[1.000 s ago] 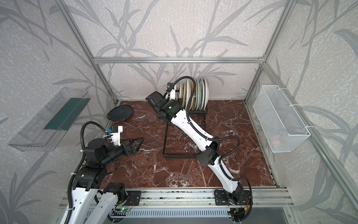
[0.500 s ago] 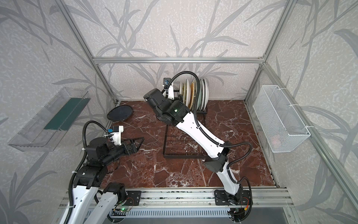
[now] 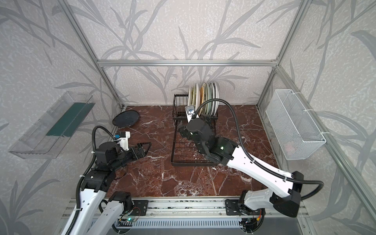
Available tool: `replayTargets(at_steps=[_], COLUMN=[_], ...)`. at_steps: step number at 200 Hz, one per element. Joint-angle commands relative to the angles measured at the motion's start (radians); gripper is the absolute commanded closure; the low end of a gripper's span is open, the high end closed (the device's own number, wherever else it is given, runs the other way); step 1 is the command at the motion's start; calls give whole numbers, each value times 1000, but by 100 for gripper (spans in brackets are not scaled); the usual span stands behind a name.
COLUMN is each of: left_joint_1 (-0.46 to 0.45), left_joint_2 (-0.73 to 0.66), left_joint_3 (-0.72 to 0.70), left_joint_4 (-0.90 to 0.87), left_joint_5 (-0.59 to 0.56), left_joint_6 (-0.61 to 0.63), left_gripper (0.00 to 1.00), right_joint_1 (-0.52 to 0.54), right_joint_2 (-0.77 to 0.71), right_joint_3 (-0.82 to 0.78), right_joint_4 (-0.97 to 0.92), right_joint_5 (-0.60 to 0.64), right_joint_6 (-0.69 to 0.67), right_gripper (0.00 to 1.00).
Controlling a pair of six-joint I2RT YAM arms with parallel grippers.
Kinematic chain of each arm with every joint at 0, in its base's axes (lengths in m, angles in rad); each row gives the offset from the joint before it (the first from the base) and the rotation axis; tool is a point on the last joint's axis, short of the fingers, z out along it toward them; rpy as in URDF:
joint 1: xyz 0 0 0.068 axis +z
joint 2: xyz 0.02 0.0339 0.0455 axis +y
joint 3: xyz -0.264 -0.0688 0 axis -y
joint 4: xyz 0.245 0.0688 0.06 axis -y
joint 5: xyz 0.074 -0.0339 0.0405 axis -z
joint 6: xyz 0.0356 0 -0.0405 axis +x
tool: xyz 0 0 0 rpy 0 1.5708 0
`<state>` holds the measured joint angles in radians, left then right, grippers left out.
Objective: Load plates into a dish rack
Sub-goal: Place the plate on the dish rack, then move the plate to the top-left of the table.
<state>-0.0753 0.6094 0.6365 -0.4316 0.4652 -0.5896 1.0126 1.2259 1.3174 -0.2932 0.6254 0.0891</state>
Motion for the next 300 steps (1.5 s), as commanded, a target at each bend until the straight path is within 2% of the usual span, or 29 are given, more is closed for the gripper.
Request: replayTargets(at_steps=[1, 44, 65, 99, 121, 146, 189, 242, 300], left_joint_1=[7, 20, 45, 172, 275, 343, 386, 417, 426], left_joint_2=[36, 224, 337, 538, 712, 893, 1085, 1293, 1420], left_joint_3=[-47, -98, -91, -110, -60, 11, 79, 189, 360], left_joint_4=[110, 386, 514, 732, 840, 958, 1094, 1190, 1045], left_joint_5=[-65, -170, -195, -173, -121, -92, -136, -159, -171], left_joint_6=[-149, -382, -453, -609, -660, -706, -778, -836, -817], left_gripper=[1, 1, 1, 3, 7, 12, 17, 30, 36], right_joint_1=[-9, -98, -154, -190, -195, -204, -219, -235, -279], right_joint_2=[-100, -232, -263, -262, -264, -253, -221, -242, -289], right_joint_3=[-119, -403, -532, -626, -647, -661, -656, -669, -680], right_joint_4=[129, 144, 224, 302, 324, 345, 351, 322, 282], right_joint_5=[-148, -368, -490, -618, -648, -670, -719, -702, -696], right_joint_6=[-31, 87, 165, 206, 216, 215, 223, 226, 224], right_gripper=[1, 1, 1, 1, 1, 1, 1, 1, 1])
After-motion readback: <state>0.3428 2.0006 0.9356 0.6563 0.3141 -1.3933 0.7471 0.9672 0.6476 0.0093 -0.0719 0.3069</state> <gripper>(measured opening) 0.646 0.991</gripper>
